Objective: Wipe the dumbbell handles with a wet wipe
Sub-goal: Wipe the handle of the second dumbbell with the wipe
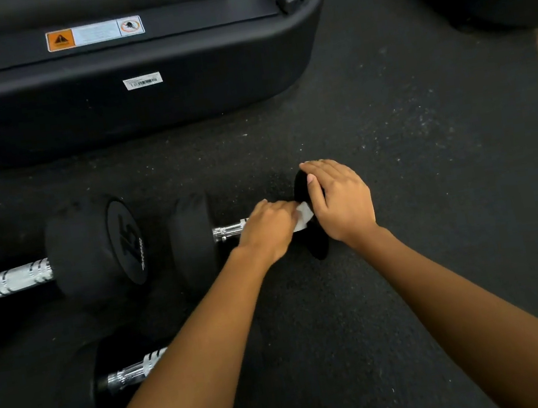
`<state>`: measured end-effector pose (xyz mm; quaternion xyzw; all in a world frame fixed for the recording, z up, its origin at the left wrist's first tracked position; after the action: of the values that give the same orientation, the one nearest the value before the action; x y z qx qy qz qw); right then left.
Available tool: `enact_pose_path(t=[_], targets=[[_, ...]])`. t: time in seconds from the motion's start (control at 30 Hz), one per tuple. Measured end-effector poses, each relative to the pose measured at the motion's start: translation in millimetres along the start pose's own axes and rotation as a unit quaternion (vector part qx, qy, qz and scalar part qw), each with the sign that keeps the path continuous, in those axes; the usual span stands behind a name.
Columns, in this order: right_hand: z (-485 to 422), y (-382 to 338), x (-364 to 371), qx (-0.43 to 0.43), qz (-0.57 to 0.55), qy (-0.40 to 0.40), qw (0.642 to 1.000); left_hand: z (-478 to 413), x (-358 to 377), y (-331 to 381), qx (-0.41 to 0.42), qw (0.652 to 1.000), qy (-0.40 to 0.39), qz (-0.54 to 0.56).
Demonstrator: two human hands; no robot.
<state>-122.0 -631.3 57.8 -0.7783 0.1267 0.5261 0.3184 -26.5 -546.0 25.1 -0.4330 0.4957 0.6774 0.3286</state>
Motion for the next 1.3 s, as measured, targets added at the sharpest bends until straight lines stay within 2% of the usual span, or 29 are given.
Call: enact_pose_path(t=[0.13,0.23,0.37,0.47,0.57,0.77,0.83,0.97,1.03,1.13,1.3], targets=[[-0.2,0.6,1.1,0.002,0.002,-0.005,1.0,-2.2,-2.5,-0.3,-0.102,0.994,-0.028,-0.038],[-2.2,1.1,1.4,0.003,0.001,-0.002,1.0,-1.6,-0.2,13.6,-0.078,0.995,-0.025,-0.056],[-0.4,0.6,-0.2,0.0,0.001,0.001,1.0,5.3,-1.8,5.9,-0.027,0.998,0.034,0.045],[1.0,-0.2,-0.3,-0.001,-0.001,0.0,1.0,7.7,-5.8,-1.9,-0.074,0.992,0.02,0.098],[-0.4,0.4,-0.5,0.002,-0.002,0.0,1.0,0.0,-1.5,1.2,-0.121,0.988,0.001,0.101],[-0.4,-0.9,-1.0,-0.001,-0.003,0.004,1.0,11.6,-1.9,4.8,-0.044,0.988,0.059,0.134],[0.5,0.0,-0.7,-0.001,-0.004,0.007,1.0,16.5,-2.9,2.9,-0.051,0.983,0.082,0.157],[2.6,-1.3,-0.4,0.004,-0.006,0.006,1.0,12.6,3.4,18.9,-0.092,0.986,0.112,0.08],[1.3,-1.3,-0.7,0.005,-0.004,0.003,1.0,9.5,4.1,25.6,-0.083,0.989,0.119,0.022],[0.4,-1.0,-1.3,0.005,-0.008,0.002,1.0,15.0,1.0,20.5,-0.056,0.983,0.171,-0.028],[1.6,0.0,-0.6,0.006,-0.006,0.004,1.0,30.2,1.6,8.3,-0.042,0.98,0.191,-0.03]])
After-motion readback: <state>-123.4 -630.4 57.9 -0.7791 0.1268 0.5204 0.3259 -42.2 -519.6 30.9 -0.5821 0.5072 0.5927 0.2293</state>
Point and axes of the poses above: each hand's wrist, its own z-axis away from the middle knuckle, its own x-axis out of the palm, y = z × x, the point moved 2 cm from there along -z, towards the middle knuckle, and after that the axes turned 3 degrees about -x, right-handed, at the moved point
